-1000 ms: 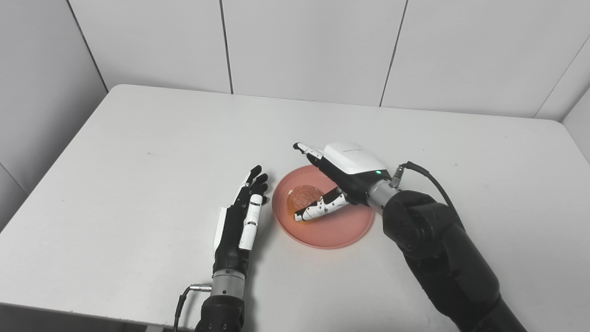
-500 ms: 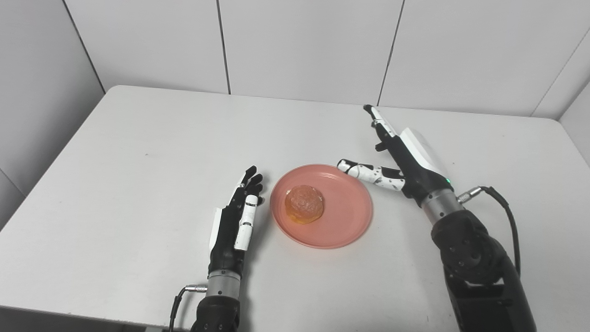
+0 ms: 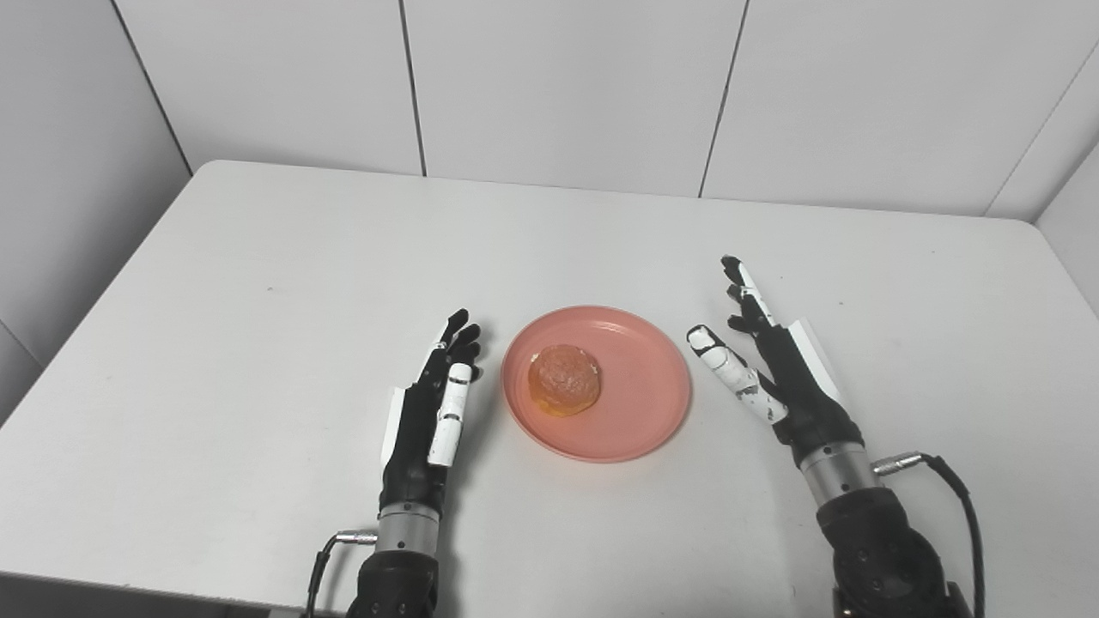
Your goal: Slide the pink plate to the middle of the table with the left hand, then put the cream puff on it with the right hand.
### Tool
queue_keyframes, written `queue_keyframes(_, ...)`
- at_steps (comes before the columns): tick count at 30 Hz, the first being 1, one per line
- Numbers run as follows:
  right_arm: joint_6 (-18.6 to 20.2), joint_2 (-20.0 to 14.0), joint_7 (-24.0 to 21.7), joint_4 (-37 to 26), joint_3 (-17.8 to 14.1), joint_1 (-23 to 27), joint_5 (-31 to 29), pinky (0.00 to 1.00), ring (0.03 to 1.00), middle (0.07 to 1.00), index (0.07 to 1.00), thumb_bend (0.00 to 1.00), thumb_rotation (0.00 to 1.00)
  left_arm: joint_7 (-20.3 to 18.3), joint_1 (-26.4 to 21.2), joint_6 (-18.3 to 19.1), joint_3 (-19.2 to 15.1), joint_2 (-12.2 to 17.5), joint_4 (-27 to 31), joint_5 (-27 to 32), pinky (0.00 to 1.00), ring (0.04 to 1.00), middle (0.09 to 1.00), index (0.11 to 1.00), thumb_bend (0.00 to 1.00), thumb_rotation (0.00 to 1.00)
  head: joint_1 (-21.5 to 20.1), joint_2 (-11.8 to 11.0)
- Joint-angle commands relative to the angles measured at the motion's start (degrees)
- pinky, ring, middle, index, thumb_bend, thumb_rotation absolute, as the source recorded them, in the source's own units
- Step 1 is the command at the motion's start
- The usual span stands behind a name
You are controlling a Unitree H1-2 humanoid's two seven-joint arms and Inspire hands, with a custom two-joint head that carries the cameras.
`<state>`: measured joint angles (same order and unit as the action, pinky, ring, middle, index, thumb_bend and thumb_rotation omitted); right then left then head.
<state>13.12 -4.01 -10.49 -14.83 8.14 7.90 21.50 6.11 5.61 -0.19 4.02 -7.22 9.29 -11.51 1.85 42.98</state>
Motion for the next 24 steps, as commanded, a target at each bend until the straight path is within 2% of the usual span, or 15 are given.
queue_keyframes(1,-3.85,1.18,0.91,-0.12,-1.11,0.67,-4.89,0.87,0.959,0.999,1.0,0.77,1.0,0.02,0.34,-0.94,-0.06,1.11,1.65,-0.61,0.87,0.895,0.892,0.886,0.47,1.0,0.05,0.11)
queue_keyframes(5,-3.77,2.53,1.04,1.06,-2.13,-0.23,-10.37,0.9,0.967,1.0,1.0,0.73,1.0,-0.16,0.32,-1.57,-0.28,1.48,1.38,-0.33,0.88,0.897,0.891,0.89,0.47,1.0,0.44,0.24)
queue_keyframes(8,-4.69,3.74,1.2,2.32,-2.85,-0.69,-14.44,0.94,0.967,0.989,0.992,0.55,1.0,-0.65,0.43,-1.34,-0.33,1.91,1.45,-0.13,0.89,0.904,0.898,0.894,0.47,1.0,0.68,0.27)
queue_keyframes(10,-5.15,4.8,1.17,3.02,-3.45,-0.97,-17.41,0.94,0.967,0.988,0.991,0.53,1.0,-0.88,0.51,-1.39,-0.45,2.19,1.37,0.03,0.9,0.905,0.9,0.895,0.47,1.0,0.81,0.3)
queue_keyframes(11,-5.31,5.24,1.1,3.31,-3.74,-1.1,-18.74,0.96,0.97,0.99,0.991,0.45,1.0,-0.95,0.52,-1.43,-0.54,2.25,1.32,0.09,0.89,0.904,0.899,0.894,0.47,1.0,0.81,0.3)
queue_keyframes(13,-5.07,6.11,1.01,3.91,-4.14,-1.33,-20.99,0.98,0.974,0.991,0.99,0.39,1.0,-1.31,0.51,-0.88,-0.75,2.32,1.36,0.17,0.9,0.905,0.9,0.895,0.47,1.0,0.86,0.31)
queue_keyframes(19,-8.62,6.11,1.18,7.39,-3.64,-1.12,-22.21,0.99,0.982,0.996,0.999,0.28,1.0,-3.31,0.28,-0.64,-1.48,2.85,0.84,1.35,0.9,0.915,0.912,0.904,0.47,1.0,1.33,0.25)
queue_keyframes(24,-8.86,5.0,0.82,9.5,-2.78,-1.12,-21.35,0.98,0.988,1.0,1.0,0.26,1.0,-4.23,-0.03,-0.83,-1.91,3.12,-0.23,1.7,0.89,0.911,0.911,0.902,0.47,1.0,1.7,0.2)
